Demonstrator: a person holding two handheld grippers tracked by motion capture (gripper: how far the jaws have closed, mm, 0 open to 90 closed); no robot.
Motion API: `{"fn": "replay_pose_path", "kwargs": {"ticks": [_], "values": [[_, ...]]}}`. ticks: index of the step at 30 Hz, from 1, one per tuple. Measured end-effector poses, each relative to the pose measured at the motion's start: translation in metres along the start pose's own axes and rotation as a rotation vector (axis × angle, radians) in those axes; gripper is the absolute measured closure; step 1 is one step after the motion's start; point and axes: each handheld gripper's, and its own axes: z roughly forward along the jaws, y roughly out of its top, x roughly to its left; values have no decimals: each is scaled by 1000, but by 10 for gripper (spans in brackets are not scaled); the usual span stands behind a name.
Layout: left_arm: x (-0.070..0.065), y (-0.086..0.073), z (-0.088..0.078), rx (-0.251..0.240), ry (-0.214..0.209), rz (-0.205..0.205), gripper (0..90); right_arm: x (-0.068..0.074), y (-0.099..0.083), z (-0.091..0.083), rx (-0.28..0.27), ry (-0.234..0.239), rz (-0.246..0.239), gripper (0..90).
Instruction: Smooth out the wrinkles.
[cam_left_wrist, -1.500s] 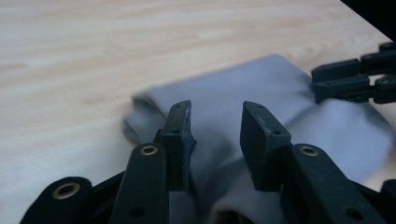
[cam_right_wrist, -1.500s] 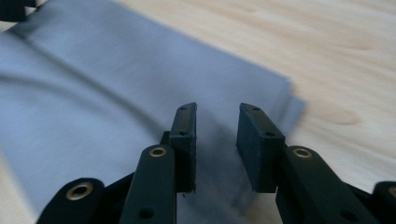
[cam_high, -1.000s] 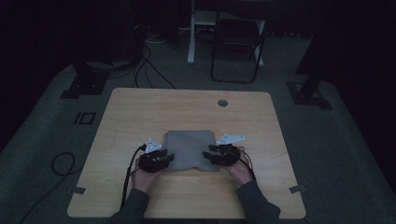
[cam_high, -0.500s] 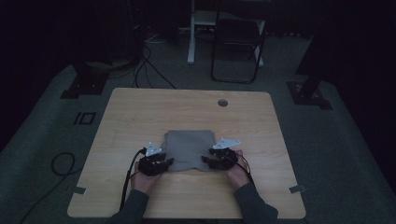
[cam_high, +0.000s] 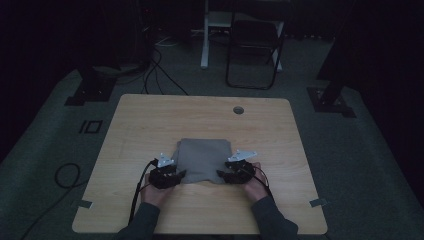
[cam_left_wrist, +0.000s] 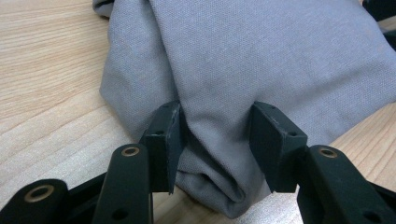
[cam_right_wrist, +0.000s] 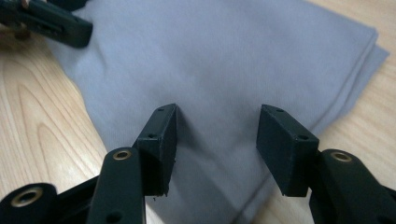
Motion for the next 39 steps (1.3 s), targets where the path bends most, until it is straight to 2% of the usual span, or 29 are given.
{"fn": "replay_pose_path", "kwargs": {"ticks": [3, 8, 10, 15, 20, 22, 25, 27, 30, 32, 33, 34, 37, 39], "values": [[-1, 0, 0, 0, 13, 14, 535, 0, -6, 2, 30, -8, -10, 480], [-1, -1, 0, 1, 49, 39, 542, 3, -9, 3, 26, -56, -68, 481], [0, 1, 2, -3, 63, 46, 544, 3, -10, 4, 21, -64, -72, 485], [5, 10, 15, -21, 82, 50, 546, -5, -9, 6, 0, -98, -48, 488], [11, 25, 29, -18, 94, 56, 546, -22, -7, 12, -37, -136, 23, 488], [13, 29, 32, -17, 93, 59, 545, -27, -5, 13, -39, -150, 33, 488], [19, 36, 37, -13, 101, 66, 533, -32, -2, 15, -46, -187, 22, 488], [23, 39, 38, -11, 105, 59, 514, -36, -1, 15, -47, -213, 42, 489], [26, 37, 30, -41, 104, 45, 505, -38, -3, 9, -40, -251, 51, 503], [28, 32, 18, -78, 98, 40, 505, -41, -6, 1, -50, -256, 50, 496], [28, 32, 18, -78, 98, 40, 505, -41, -6, 1, -50, -256, 50, 496], [32, 24, 6, -96, 113, 36, 505, -43, -8, -3, -59, -251, 56, 495], [40, 11, -8, -102, 131, 4, 505, -54, -15, -15, -76, -248, 107, 487], [45, 6, -14, -95, 147, -22, 505, -58, -18, -18, -77, -251, 119, 483]]}}
